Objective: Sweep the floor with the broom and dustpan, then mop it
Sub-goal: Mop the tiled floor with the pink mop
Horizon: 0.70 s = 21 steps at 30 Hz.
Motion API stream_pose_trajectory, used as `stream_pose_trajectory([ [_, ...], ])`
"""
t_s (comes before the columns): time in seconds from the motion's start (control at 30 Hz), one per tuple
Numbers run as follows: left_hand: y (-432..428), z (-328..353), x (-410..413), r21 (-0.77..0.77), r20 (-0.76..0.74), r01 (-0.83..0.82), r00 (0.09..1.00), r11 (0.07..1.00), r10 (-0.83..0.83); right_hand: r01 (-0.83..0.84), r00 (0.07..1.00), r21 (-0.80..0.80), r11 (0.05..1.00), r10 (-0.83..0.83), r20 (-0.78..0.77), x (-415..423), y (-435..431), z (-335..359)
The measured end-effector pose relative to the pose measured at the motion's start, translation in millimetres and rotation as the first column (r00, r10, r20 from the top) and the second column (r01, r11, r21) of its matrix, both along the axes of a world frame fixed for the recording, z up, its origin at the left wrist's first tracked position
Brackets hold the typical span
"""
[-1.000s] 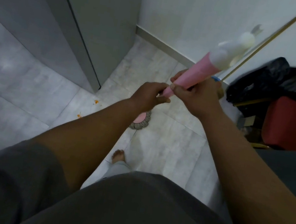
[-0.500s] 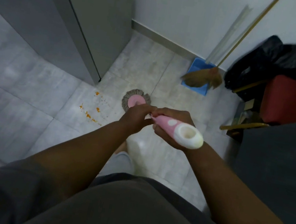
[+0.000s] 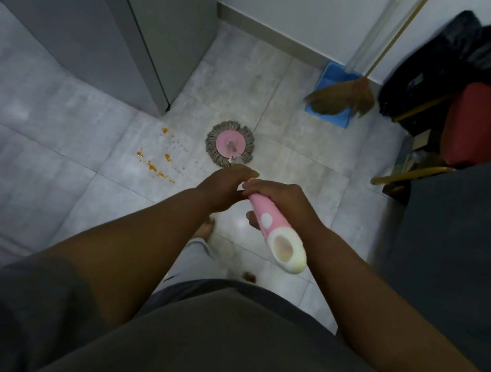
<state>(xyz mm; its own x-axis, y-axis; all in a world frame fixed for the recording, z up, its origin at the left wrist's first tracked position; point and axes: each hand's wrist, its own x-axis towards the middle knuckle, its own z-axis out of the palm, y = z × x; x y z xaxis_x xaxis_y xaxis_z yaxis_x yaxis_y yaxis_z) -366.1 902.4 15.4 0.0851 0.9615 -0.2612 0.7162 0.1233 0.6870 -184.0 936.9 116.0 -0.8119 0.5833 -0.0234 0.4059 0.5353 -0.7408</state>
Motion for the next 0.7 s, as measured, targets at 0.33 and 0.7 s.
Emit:
stream_pose_trajectory([
  [0.33, 55, -14, -39, -0.097, -0.056, 0.072, 0.995, 0.993, -0.077, 0.048, 0.948, -0.111, 0.993, -0.011, 0.318, -44, 42, -14],
  [0.7, 68, -30, -15, -0.062, 0.002, 0.065, 0.998, 0.996, -0.065, 0.496, 0.648, -0.862, -0.103, -0.617, 0.446, -13, 49, -18],
])
